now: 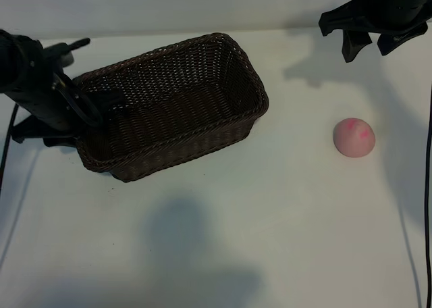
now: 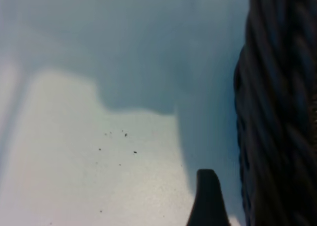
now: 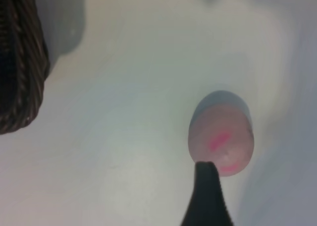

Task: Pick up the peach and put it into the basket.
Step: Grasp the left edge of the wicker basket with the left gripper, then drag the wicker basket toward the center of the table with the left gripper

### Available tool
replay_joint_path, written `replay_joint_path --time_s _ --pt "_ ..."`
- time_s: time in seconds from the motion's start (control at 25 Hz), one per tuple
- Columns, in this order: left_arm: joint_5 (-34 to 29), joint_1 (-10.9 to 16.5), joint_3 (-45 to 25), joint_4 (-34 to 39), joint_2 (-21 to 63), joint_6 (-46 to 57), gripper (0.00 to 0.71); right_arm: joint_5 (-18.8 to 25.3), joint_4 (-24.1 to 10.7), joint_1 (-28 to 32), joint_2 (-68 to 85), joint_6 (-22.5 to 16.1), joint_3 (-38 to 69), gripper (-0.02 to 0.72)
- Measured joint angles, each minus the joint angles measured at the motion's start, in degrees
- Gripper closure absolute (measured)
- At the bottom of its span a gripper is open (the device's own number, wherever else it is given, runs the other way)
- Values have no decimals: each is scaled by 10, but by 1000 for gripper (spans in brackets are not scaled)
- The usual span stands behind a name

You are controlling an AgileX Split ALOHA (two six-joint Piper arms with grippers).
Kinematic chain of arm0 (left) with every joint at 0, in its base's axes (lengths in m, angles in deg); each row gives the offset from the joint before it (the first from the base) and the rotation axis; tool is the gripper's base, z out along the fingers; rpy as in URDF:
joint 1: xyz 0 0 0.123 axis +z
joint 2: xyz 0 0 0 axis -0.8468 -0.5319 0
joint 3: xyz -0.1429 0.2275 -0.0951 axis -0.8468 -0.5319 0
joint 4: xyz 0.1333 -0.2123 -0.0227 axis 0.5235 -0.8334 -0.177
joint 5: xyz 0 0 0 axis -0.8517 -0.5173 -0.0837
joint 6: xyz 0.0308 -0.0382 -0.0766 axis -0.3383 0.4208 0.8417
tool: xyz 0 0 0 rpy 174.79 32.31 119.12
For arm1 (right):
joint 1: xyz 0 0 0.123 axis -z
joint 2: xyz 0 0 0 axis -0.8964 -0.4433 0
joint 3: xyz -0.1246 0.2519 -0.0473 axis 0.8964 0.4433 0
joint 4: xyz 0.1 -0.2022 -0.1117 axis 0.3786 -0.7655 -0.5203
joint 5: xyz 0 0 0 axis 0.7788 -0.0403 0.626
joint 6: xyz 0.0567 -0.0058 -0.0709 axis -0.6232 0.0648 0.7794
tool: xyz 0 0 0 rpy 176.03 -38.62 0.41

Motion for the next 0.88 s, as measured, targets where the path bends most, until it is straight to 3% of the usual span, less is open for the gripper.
replay_joint_path --time_s 0.2,0.52,0.88 --pt "5 0 -1 -2 -13 -1 255 0 0 0 0 0 0 189" --pt "21 1 -1 -10 -16 3 606 0 0 0 0 0 0 189" --pt "25 1 -1 -39 -16 -11 605 0 0 0 0 0 0 189"
